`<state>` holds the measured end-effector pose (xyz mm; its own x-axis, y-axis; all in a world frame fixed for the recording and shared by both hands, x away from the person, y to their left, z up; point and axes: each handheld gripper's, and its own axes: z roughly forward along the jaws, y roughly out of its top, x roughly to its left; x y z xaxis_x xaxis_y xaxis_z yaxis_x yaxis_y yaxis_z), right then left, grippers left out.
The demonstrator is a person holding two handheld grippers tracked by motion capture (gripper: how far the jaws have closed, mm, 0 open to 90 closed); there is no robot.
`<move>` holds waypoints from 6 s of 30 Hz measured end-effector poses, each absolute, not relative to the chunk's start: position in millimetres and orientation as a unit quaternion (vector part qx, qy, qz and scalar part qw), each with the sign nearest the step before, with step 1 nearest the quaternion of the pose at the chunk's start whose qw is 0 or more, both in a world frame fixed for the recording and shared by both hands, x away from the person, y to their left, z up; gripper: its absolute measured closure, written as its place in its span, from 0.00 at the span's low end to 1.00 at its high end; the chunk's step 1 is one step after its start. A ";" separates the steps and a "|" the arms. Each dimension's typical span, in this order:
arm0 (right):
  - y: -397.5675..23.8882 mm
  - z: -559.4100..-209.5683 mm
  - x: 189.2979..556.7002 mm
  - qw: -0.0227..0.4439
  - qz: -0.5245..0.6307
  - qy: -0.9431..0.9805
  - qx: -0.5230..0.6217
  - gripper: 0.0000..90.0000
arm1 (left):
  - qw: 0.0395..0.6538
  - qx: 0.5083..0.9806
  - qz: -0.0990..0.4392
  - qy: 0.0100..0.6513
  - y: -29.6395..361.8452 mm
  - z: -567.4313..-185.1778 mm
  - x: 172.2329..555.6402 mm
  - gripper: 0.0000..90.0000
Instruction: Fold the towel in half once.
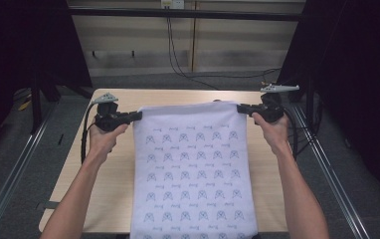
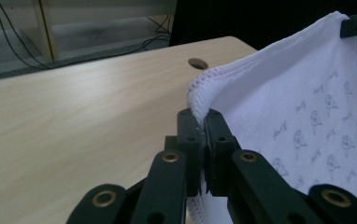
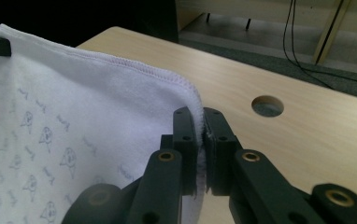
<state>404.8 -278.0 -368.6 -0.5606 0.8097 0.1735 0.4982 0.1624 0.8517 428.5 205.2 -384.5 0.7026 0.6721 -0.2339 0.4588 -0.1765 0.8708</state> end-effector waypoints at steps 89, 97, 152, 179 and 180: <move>-248.0 -502.3 431.4 0.147 0.346 0.774 0.509 0.96 | 0.402 0.804 0.101 0.426 191.9 -507.9 449.2 0.97; -258.7 -494.9 417.1 0.117 0.402 0.757 0.502 0.96 | 0.435 0.795 0.092 0.412 199.7 -484.0 437.2 0.97; -264.4 -453.4 146.3 -0.008 0.423 0.852 0.310 0.71 | 0.457 0.857 -0.040 0.235 243.5 -458.9 191.2 0.84; -237.8 -479.9 295.8 0.056 0.414 0.818 0.396 0.63 | 0.425 0.829 0.010 0.363 201.8 -489.1 346.1 0.61; -235.2 -482.9 304.4 0.055 0.411 0.817 0.401 0.62 | 0.435 0.821 0.009 0.369 199.1 -489.0 349.3 0.61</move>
